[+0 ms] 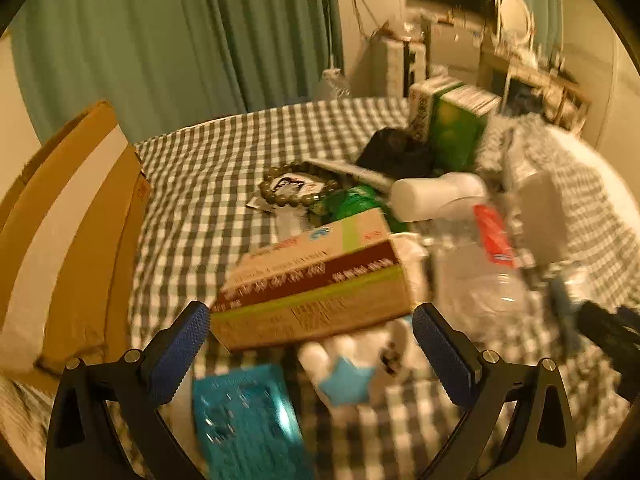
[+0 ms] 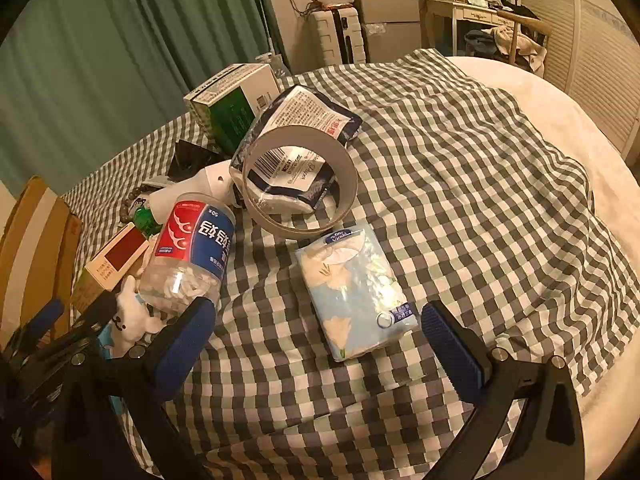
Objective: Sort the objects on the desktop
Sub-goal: 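Grasp the blue tissue pack with the right tool while the left tool grasps the medicine box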
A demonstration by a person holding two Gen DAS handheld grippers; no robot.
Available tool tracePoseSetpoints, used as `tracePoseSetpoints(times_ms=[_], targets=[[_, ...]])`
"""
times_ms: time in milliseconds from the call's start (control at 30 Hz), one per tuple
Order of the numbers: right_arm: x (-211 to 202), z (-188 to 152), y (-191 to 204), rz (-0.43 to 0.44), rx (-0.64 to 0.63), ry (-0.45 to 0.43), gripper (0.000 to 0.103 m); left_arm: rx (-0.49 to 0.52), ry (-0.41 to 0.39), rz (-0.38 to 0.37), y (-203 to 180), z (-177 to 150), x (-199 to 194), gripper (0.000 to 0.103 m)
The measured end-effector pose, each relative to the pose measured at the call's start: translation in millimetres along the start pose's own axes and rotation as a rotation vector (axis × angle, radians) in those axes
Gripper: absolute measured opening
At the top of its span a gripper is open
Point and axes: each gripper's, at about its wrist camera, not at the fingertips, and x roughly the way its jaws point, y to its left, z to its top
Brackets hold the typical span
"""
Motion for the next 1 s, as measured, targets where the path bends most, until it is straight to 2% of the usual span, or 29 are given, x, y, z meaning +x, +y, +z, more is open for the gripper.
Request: tracePoseSetpoints(times_ms=[167,367,567,667,700,733,767,800,833,900,1000], targets=[[5,1,-3,0.004,0.015,0.019,0.103,0.007,-0.02,-0.018,6,12,6,0.103],[20,7,-6,-0.021,0.018,0.045,0.103,0.06,-0.061,0.018,14,29,9,0.103],[41,13,-9,-0.068,0.02,0.078,0.103,0.12,-0.011,0.008,25,39,36,0.103],[55,13,-14,-0.049,0.044,0.13,0.095,0.133,-0.014,-0.023,31,40,46,0.102],[56,12,-15,-0.052,0.049,0.135,0.093,0.125,-0.015,-0.057,34,41,48,0.1],[56,12,-16,-0.053,0.053,0.131,0.092,0.119,-0.016,-0.075,36,41,50,0.089],[55,12,-16,-0.055,0.054,0.123,0.087,0.112,-0.014,-0.088,37,41,51,0.072],[54,12,-16,-0.058,0.056,0.12,0.08,0.111,-0.008,-0.095,37,42,52,0.061],[54,12,-17,-0.063,0.061,0.116,0.076,0.114,0.004,-0.097,37,42,53,0.041],[53,13,-20,-0.067,0.077,0.11,0.064,0.118,0.001,-0.079,36,41,51,0.039],[51,14,-25,-0.064,0.1,0.099,0.057,0.104,-0.017,-0.101,38,39,43,0.039]])
